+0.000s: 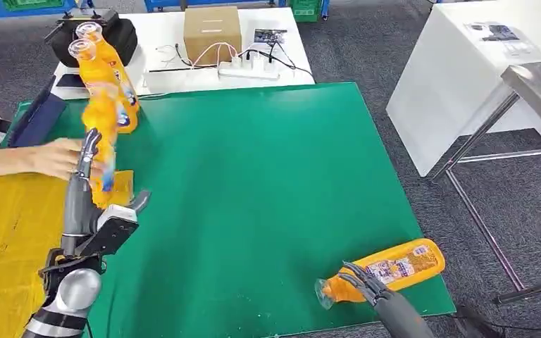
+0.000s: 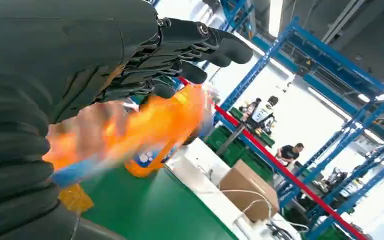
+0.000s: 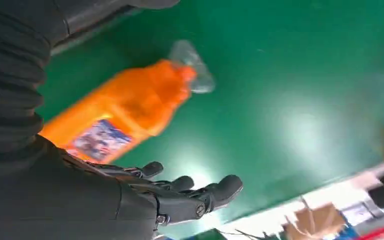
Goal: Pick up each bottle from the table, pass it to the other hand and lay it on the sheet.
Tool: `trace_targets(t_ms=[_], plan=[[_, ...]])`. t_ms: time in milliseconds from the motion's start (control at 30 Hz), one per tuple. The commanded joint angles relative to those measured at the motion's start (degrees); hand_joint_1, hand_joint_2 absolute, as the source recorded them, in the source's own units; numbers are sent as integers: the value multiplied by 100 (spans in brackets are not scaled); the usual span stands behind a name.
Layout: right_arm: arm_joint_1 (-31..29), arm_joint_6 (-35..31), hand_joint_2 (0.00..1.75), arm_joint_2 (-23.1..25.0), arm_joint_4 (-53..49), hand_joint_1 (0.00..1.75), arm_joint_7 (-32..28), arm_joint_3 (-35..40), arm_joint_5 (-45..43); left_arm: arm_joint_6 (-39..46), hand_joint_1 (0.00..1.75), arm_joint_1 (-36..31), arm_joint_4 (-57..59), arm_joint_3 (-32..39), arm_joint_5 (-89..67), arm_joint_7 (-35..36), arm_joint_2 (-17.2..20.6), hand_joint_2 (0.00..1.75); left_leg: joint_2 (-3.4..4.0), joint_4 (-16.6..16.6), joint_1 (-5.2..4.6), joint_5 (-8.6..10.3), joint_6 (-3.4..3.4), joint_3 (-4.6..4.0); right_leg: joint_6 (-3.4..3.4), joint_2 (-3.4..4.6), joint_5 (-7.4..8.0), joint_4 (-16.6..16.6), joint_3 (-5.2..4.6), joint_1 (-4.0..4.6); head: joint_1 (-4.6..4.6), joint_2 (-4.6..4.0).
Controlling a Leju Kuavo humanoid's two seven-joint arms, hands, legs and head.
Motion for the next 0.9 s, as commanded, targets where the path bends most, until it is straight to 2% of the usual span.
trace_targets(t_ms=[33,133,167,233,267,300,333,433,600,633,667,733,767,900], plan=[[196,-98,175,-250,-164,0,227,179,48,-51,0,22,-45,159,26,-10,-179,175,2,5,3,-17,0,33,-19,3,-15,1,36,5,-4,0],[334,-418,175,-117,22,0,1285,-166,814,-78,0,146,-136,162,-92,34,-249,175,2,3,2,-22,1,52,-25,1,-22,-2,56,5,0,0],[341,-469,175,18,129,0,1468,-327,903,-73,0,202,-192,160,-130,56,-274,175,4,-4,-1,-8,1,26,-13,2,-8,-5,26,1,-5,0],[341,-355,175,447,448,0,1635,-924,1313,-88,0,295,-308,145,-170,101,-305,175,5,-4,2,-18,1,47,-20,4,-16,-9,50,5,-4,0],[370,-134,175,699,552,0,1634,-1271,1573,-124,0,347,-390,128,-187,137,-317,175,9,-5,3,-21,1,57,-23,8,-18,-13,60,6,-2,0],[390,-26,175,827,604,0,1620,-1463,1704,-146,0,374,-425,121,-189,155,-316,175,2,-9,3,-2,0,19,-10,-1,-1,-14,23,5,-2,0],[399,154,175,998,664,0,1635,-1664,1965,-164,0,390,-465,113,-195,175,-324,175,3,-12,5,-14,0,51,-21,2,-11,-21,56,8,-2,0],[400,414,175,1243,796,0,1664,-1937,2338,-186,0,394,-490,94,-209,206,-340,175,2,-8,6,-2,-1,18,-12,-3,-2,-13,21,7,0,0],[351,656,175,1682,1041,0,1512,-2503,2816,-196,0,407,-507,98,-225,238,-347,175,-3,-8,11,-11,-1,40,-20,-6,-11,-17,45,13,0,0],[346,669,175,1702,1053,0,1503,-2528,2830,-198,0,408,-506,98,-225,238,-345,175,-1,-8,3,-2,-1,18,-11,-5,-4,-10,18,4,-7,0],[346,669,175,1702,1053,0,1503,-2528,2830,-198,0,408,-506,98,-225,238,-345,175,-1,-7,6,-11,-1,38,-18,-5,-12,-12,39,7,-2,0],[313,727,175,1782,1085,0,1428,-2616,2895,-200,0,406,-506,96,-224,237,-350,175,4,-6,4,-4,-3,16,-10,-1,-3,-9,15,4,-7,0],[260,796,175,1866,1129,0,1326,-2683,2968,-209,0,405,-514,85,-221,231,-354,175,2,-7,5,-12,-3,37,-17,-2,-10,-12,38,7,-2,0],[212,865,175,1894,1177,0,1242,-2690,2976,-218,0,408,-520,68,-220,224,-354,175,3,-6,5,-7,-3,24,-12,-1,-6,-11,25,6,-2,0]])
